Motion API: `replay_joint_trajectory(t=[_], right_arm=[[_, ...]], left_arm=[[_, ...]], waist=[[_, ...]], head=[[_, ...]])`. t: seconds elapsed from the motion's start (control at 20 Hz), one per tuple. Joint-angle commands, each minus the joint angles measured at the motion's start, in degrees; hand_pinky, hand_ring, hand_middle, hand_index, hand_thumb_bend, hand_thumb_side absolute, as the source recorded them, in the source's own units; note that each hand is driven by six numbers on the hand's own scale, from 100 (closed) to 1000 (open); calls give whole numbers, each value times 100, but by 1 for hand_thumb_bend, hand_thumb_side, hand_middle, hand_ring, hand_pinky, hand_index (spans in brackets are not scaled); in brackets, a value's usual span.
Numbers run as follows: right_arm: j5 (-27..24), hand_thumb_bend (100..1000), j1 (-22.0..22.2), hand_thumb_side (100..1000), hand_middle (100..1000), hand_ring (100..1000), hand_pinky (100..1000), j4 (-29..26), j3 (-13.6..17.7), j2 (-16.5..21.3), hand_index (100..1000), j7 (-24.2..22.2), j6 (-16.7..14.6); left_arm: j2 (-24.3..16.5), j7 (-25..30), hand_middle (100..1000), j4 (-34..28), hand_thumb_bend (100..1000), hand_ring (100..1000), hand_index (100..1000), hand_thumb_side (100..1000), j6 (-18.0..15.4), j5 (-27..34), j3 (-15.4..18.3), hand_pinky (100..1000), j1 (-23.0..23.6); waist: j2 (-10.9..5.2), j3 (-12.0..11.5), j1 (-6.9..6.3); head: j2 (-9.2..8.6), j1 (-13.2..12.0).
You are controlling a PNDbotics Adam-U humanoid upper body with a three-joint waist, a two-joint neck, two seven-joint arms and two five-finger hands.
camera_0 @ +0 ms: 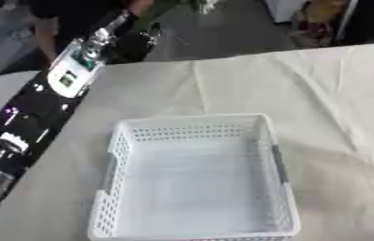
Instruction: Pick up objects on the table and place them in the box.
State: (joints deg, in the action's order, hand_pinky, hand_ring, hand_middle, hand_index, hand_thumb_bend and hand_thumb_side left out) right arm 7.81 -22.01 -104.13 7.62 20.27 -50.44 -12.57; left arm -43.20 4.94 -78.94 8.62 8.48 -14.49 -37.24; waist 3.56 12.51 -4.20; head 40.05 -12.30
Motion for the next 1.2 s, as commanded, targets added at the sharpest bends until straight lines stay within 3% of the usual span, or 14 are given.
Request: replay_joint_trajectory(t=[0.05,0.25,0.45,0.8,1.2], right_arm=[[27,100,-17,286,978,821,669,-77,70,173,1000,3,-41],[56,100,41,284,978,821,669,-65,101,220,1000,37,-45],[77,100,96,283,978,822,669,-43,103,268,1000,43,-55],[72,100,99,286,979,822,669,-31,90,298,1000,33,-48],[77,100,96,284,979,822,669,-35,93,319,1000,28,-39]], left_arm=[[-662,74,100,-1109,100,100,119,421,79,852,-112,100,299],[-1060,98,100,-2000,100,100,120,404,402,1312,-295,100,735],[-1365,191,100,-2363,100,100,121,379,815,1740,-639,100,908],[-1481,387,100,-1958,100,100,124,339,1324,2369,-1412,100,1209],[-1505,990,100,-1347,100,100,128,320,1222,2251,-1777,100,1664]], waist=[[-64,-17,11],[-90,-40,10],[-143,-69,-14],[-219,-57,-70],[-223,-38,-90]], head=[[-94,107],[-79,119],[-51,123],[-17,94],[-32,121]])
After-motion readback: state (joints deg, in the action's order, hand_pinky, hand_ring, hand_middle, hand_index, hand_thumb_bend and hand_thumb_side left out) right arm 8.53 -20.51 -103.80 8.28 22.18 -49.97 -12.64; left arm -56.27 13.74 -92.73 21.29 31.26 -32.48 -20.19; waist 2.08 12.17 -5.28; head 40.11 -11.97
